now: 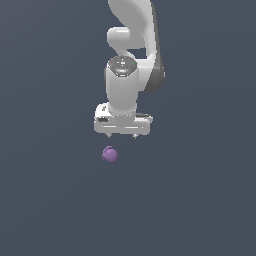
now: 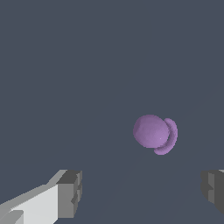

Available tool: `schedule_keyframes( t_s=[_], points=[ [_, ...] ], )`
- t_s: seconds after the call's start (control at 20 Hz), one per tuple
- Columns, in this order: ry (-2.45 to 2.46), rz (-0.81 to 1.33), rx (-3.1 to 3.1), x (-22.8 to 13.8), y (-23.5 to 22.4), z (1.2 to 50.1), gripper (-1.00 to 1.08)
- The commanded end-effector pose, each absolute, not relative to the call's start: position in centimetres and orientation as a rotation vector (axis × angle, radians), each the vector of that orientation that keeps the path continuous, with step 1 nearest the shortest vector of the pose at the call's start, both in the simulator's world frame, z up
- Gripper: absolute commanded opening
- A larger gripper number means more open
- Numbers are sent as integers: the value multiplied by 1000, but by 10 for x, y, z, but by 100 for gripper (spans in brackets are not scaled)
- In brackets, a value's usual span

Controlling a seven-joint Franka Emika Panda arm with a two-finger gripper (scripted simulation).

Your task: Pick up the object and move it to a goal position.

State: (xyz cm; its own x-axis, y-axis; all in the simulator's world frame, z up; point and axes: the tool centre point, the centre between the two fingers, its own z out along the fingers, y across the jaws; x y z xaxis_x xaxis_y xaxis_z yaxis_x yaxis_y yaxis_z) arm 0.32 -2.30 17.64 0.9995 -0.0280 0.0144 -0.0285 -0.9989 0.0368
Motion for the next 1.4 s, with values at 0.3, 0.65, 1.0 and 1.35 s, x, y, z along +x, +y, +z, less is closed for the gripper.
schedule_keyframes(
  t_s=[0.3,0.65,1.0,1.35],
  points=[
    [-74,61,3122,10,-17,194,100],
    [-80,76,3128,12,-15,201,100],
    [-205,57,3130,15,-31,175,100],
    [-446,21,3111,15,-65,123,100]
  ],
)
